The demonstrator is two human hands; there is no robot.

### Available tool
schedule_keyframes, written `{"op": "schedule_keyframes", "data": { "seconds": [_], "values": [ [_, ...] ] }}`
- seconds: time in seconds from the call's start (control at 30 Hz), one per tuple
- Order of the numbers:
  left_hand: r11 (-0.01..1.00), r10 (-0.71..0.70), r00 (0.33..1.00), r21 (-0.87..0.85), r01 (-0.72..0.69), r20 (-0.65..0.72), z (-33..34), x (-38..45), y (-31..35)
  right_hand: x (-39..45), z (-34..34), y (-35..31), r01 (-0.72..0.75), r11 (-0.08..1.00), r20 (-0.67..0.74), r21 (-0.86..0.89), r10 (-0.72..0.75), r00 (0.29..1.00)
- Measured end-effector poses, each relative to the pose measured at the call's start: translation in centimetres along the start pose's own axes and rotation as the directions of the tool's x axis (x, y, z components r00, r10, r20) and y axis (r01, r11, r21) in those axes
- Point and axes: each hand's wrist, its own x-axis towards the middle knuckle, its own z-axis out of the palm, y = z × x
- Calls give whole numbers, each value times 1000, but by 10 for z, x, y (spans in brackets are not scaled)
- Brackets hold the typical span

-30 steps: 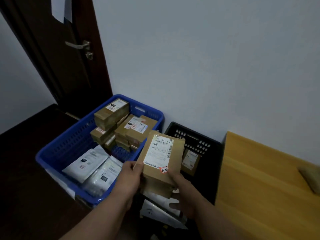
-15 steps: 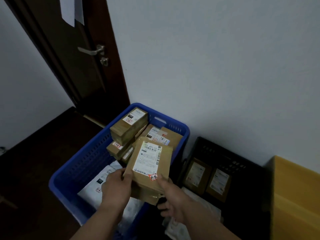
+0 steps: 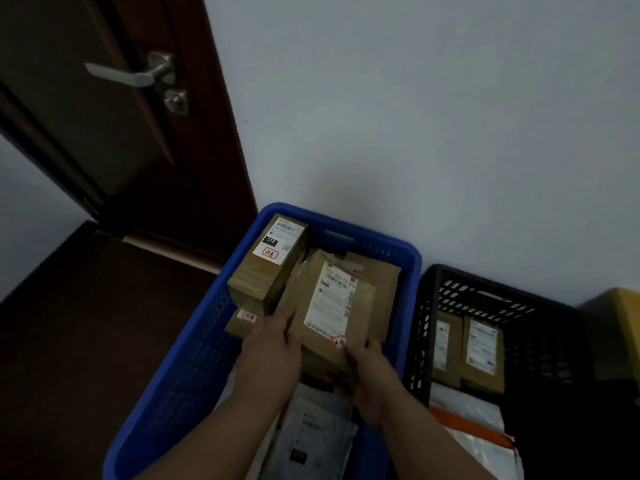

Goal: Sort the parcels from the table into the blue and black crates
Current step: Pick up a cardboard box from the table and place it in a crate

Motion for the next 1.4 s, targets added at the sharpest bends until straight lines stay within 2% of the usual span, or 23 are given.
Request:
{"op": "schedule_keyframes", "data": {
  "seconds": [0.1,0.23,0.47,0.6,0.7,0.8,0.93,1.07,1.2,1.23,1.27,1.33,1.4],
  "values": [
    [999,52,999,8,-52,12,2,19,-10,18,10,-2,11,1000,-53,-10,-11,999],
    [990,135,990,36,-133,-49,11,39,-18,49,18,-17,33,998,-81,-52,-37,996],
    [966,235,971,121,-230,-33,32,80,-18,105,22,-43,5,998,-65,59,-2,998],
    [981,175,985,87,-174,-2,48,104,-17,129,20,-50,7,999,-54,51,-4,999],
    [991,101,994,93,-96,-43,57,119,-17,140,17,-53,30,1000,-45,3,-30,999],
    [995,47,996,96,-39,-77,58,132,-21,144,17,-52,89,993,-67,-81,-95,993],
    [995,-42,998,84,46,-50,50,154,-31,144,24,-47,202,968,-103,-146,-218,971],
    [985,-55,998,160,61,-40,44,172,-46,141,33,-44,249,953,-83,-174,-267,960],
    [986,1,1000,166,-1,1,44,182,-50,143,36,-46,279,937,-85,-208,-302,950],
    [981,3,1000,195,-8,26,44,184,-49,144,37,-46,294,931,-88,-217,-318,944],
    [955,13,998,294,-30,59,44,187,-48,145,37,-45,309,922,-89,-232,-337,937],
    [814,30,991,573,-99,127,45,194,-44,146,39,-43,338,905,-88,-257,-370,925],
    [714,27,981,683,-153,191,44,203,-37,149,41,-41,362,893,-97,-268,-399,912]
  ]
}}
